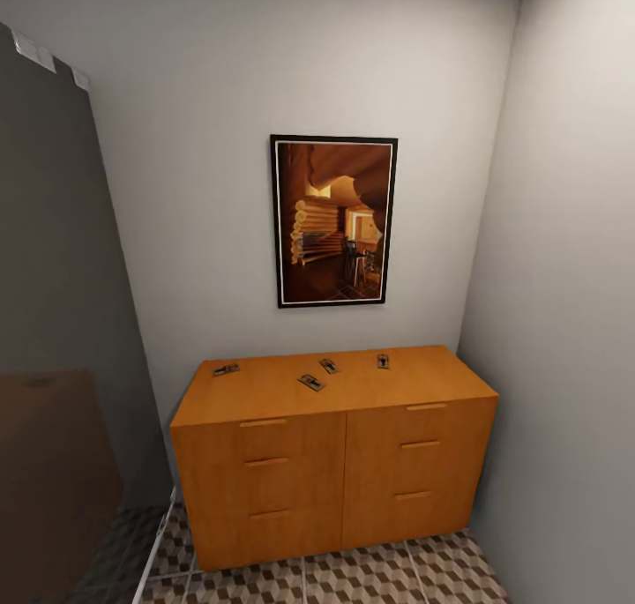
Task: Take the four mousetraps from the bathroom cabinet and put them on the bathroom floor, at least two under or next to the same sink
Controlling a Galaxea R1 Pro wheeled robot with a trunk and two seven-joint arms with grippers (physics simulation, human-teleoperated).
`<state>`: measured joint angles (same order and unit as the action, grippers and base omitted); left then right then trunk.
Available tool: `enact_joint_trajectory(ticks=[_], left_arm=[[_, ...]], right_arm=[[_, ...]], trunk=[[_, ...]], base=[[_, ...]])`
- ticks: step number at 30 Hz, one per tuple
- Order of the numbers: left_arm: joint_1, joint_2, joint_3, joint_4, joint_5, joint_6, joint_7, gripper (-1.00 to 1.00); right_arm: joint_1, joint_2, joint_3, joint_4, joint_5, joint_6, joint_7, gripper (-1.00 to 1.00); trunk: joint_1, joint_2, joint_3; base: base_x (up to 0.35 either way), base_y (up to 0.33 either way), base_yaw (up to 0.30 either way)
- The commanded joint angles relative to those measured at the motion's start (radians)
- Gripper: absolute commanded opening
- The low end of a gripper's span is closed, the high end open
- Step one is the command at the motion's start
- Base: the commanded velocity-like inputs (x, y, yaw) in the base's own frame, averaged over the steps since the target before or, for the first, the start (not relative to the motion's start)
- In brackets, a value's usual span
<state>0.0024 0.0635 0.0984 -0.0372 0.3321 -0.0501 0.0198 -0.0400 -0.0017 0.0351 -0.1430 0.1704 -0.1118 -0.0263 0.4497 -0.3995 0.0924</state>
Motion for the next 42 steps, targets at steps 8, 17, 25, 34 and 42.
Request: enact_joint_trajectory(ticks=[8,17,25,34,42], left_arm=[[0.01,0.02,0.007,-0.013,0.023,-0.023,0.009,1.0],[0.011,0.012,0.005,-0.044,0.02,-0.022,0.012,1.0],[0.01,0.012,0.003,-0.081,0.017,-0.019,0.013,1.0],[0.01,0.013,0.004,-0.086,0.018,-0.02,0.013,1.0],[0.01,0.016,0.003,-0.087,0.016,-0.022,0.009,1.0]], right_arm=[[0.005,-0.001,0.0,-0.008,0.002,-0.012,-0.022,1.0],[0.005,-0.005,-0.006,-0.013,0.001,-0.007,-0.025,1.0],[0.005,-0.005,-0.008,-0.013,0.0,-0.006,-0.024,1.0],[0.005,-0.004,-0.008,-0.013,0.0,-0.007,-0.026,1.0],[0.005,-0.006,-0.011,-0.015,-0.001,-0.008,-0.025,1.0]], trunk=[[0.0,0.0,0.0],[0.0,0.0,0.0],[0.0,0.0,0.0],[0.0,0.0,0.0],[0.0,0.0,0.0]], base=[[0.0,0.0,0.0],[0.0,0.0,0.0],[0.0,0.0,0.0],[0.0,0.0,0.0],[0.0,0.0,0.0]])
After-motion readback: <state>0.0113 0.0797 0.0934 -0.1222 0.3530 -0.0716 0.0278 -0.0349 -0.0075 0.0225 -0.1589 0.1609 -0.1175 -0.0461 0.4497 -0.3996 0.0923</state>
